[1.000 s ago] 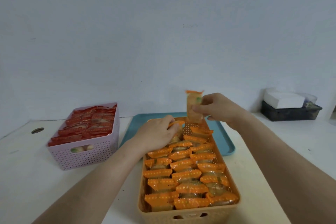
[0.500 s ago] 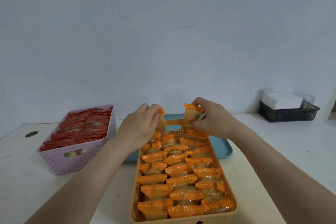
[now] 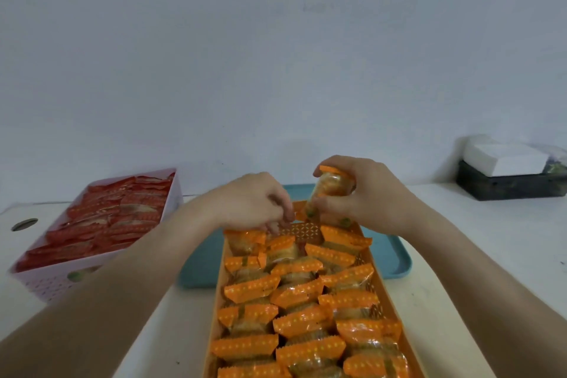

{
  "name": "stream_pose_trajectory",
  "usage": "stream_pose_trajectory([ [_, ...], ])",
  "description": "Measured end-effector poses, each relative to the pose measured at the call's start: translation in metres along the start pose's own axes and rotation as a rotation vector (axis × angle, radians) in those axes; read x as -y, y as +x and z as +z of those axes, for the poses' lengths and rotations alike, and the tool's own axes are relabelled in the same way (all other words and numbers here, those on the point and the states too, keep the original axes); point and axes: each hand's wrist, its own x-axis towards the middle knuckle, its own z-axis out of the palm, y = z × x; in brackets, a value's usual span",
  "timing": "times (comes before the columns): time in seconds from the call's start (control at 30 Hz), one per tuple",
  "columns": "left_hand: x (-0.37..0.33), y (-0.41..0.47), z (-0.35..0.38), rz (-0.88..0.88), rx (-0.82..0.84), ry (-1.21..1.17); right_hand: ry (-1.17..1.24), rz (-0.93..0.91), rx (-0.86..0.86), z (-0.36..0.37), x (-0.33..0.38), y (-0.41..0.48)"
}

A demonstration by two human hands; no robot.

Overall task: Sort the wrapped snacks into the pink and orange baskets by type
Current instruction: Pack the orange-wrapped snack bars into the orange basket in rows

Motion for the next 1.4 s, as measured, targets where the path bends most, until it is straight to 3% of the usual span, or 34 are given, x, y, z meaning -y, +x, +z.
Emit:
stream_pose_trajectory([
  [0.1,-0.011,0.013,0.012,0.107,0.262,0.597,-0.142,-0.035,0.006,0.002,0.007,0.001],
  [0.23,-0.032,0.024,0.025,0.122,0.402,0.956,-0.288,-0.049,0.025,0.000,0.012,-0.002],
  [0.37,-0.041,0.022,0.031,0.179,0.434,1.118,-0.293,-0.048,0.077,0.000,0.011,-0.006],
  [0.57,-0.036,0.016,0.024,0.233,0.174,1.037,-0.249,-0.031,0.032,-0.005,0.008,-0.011],
  [0.77,-0.023,-0.003,0.000,0.109,-0.113,0.682,-0.292,-0.014,0.080,-0.005,0.013,-0.012],
  [1.0,-0.017,-0.015,-0.001,0.065,-0.101,0.597,-0.234,0.015,0.236,-0.006,0.015,-0.008],
  [1.13,-0.019,-0.019,-0.003,0.071,-0.120,0.526,-0.123,0.016,0.189,-0.005,0.018,-0.008],
  [1.3,-0.012,-0.019,0.008,0.052,0.063,0.573,-0.151,0.030,0.133,-0.002,0.019,-0.007],
  [1.4,-0.010,-0.020,0.007,0.011,0.180,0.435,-0.019,0.072,0.057,-0.002,0.018,-0.006],
])
